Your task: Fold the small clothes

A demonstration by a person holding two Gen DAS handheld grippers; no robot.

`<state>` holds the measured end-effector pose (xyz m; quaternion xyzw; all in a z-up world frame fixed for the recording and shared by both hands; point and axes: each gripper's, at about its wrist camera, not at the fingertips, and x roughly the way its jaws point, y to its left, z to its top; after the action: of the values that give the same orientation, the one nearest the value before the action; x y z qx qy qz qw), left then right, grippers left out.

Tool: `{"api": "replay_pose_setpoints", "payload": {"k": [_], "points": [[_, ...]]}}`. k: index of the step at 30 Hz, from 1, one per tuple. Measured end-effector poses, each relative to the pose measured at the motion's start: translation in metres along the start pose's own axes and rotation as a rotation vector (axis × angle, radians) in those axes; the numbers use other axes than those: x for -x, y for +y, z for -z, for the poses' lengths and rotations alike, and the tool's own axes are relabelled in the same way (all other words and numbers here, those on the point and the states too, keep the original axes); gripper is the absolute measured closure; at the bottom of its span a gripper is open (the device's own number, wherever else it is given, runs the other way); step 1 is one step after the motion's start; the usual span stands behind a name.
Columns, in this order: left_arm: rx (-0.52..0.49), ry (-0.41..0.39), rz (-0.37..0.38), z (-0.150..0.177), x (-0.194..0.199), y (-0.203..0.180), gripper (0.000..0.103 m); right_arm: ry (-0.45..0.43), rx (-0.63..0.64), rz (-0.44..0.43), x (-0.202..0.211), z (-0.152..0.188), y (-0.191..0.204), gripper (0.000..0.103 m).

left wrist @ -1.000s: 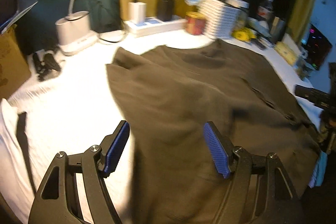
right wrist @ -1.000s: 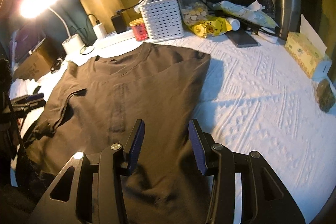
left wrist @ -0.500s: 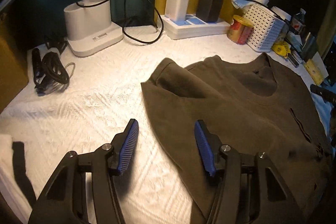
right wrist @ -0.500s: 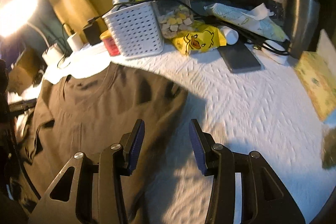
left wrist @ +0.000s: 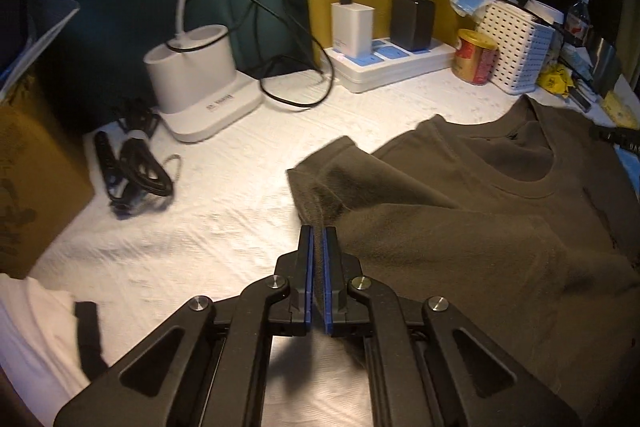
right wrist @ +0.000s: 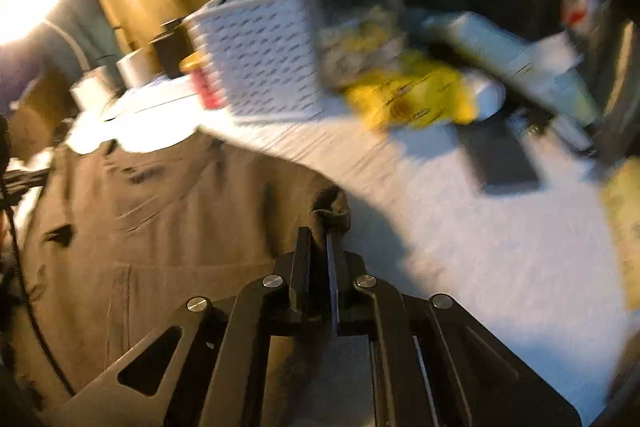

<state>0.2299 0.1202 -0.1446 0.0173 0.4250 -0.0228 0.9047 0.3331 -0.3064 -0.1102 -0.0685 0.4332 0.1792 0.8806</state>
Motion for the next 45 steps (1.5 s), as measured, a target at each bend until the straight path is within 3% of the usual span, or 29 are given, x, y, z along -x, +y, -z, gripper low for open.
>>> {"api": "replay_pose_setpoints", "payload": {"k": [3,9,23,29,30,31,32,33,34,45], "points": [[-0.001,0.02,-0.007,0.001,-0.003,0.006,0.101,-0.024,-0.002,0.063,0.005,-0.007,-0.012,0.096],[0.014,0.028,-0.012,0.006,-0.01,0.005,0.101,0.015,0.047,0.135,-0.011,0.003,-0.012,0.096],[0.067,-0.035,-0.043,0.006,0.016,-0.005,0.098,0.007,0.023,0.166,-0.004,0.002,-0.007,0.095],[0.069,-0.077,-0.051,0.01,0.035,-0.011,0.098,-0.01,0.026,0.205,0.016,0.001,-0.004,0.089],[0.07,-0.083,-0.049,0.011,0.039,-0.012,0.096,-0.015,0.026,0.212,0.021,0.002,-0.004,0.082],[0.071,-0.089,-0.047,0.012,0.043,-0.013,0.08,-0.019,0.025,0.219,0.026,0.002,-0.003,0.078],[0.075,-0.098,-0.042,0.013,0.046,-0.015,0.05,-0.023,0.024,0.222,0.03,0.003,-0.003,0.07],[0.086,-0.115,-0.033,0.014,0.051,-0.016,0.037,-0.027,0.022,0.222,0.035,0.004,-0.002,0.066],[0.1,-0.137,-0.017,0.015,0.057,-0.016,0.031,-0.033,0.021,0.223,0.04,0.005,-0.001,0.065],[0.097,-0.195,0.046,0.025,0.099,-0.039,0.031,-0.076,0.017,0.234,0.092,0.022,0.015,0.065]]}}
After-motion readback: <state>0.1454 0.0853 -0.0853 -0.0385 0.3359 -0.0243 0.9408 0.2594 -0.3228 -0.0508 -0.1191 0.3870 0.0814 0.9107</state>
